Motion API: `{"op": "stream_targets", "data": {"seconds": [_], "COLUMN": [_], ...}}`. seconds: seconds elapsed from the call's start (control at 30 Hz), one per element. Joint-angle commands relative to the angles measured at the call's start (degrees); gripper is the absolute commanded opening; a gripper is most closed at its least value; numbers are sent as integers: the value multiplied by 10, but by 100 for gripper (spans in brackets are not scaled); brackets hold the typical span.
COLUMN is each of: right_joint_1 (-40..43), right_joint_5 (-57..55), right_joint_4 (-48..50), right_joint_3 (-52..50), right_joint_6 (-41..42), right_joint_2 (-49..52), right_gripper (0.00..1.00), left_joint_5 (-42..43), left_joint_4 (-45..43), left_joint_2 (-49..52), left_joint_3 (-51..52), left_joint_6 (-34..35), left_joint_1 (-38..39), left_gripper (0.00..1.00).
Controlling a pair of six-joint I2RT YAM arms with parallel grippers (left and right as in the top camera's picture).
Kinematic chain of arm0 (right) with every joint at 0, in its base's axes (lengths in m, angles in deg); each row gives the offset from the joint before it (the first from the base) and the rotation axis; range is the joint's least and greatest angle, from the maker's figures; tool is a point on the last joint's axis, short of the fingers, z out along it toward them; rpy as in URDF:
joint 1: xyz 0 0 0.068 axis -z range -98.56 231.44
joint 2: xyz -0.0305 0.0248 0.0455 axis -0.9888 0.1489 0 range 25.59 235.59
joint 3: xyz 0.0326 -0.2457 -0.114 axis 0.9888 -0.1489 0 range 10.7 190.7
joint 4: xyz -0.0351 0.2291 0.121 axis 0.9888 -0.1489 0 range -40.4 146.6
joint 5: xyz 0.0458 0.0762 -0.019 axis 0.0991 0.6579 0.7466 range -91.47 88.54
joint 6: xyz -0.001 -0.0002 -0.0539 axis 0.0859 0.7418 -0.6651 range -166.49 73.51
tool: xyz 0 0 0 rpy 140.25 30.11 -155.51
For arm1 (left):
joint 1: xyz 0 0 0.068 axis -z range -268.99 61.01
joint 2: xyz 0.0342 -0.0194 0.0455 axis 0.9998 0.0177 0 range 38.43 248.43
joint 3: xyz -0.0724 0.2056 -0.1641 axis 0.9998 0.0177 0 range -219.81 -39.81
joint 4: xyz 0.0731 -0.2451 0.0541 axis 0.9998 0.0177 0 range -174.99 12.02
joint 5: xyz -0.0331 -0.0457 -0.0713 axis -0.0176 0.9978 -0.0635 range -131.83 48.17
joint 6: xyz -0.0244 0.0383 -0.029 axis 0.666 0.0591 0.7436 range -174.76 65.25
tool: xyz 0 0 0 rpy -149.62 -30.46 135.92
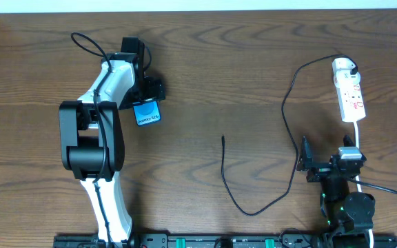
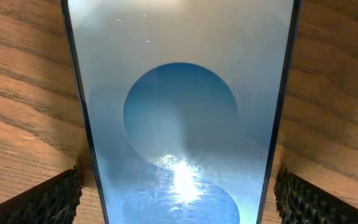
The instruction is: Plug charger to phone and switch on socket
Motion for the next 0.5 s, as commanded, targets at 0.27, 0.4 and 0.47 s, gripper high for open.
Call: {"op": "stream_targets", "data": {"seconds": [0.27,0.4,0.47], "right_joint_1": [-5,-5,-5], "right_joint_5": [-4,-4,-4], "right_joint_4": [-2,-2,-2], "right_joint_3": [-1,-1,-1], "right_joint_6": [6,6,5], "right_joint_2": [-3,-3,-3], "right_gripper": [99,99,99], "left_joint_5": [-5,-3,-2], "left_joint_4": [1,1,2], "left_joint_2": [16,28,36], "left_joint_3": [7,7,7], "left_joint_6": [3,3,3], "left_joint_1": [-2,-2,-2], "left_gripper": [99,99,99]}}
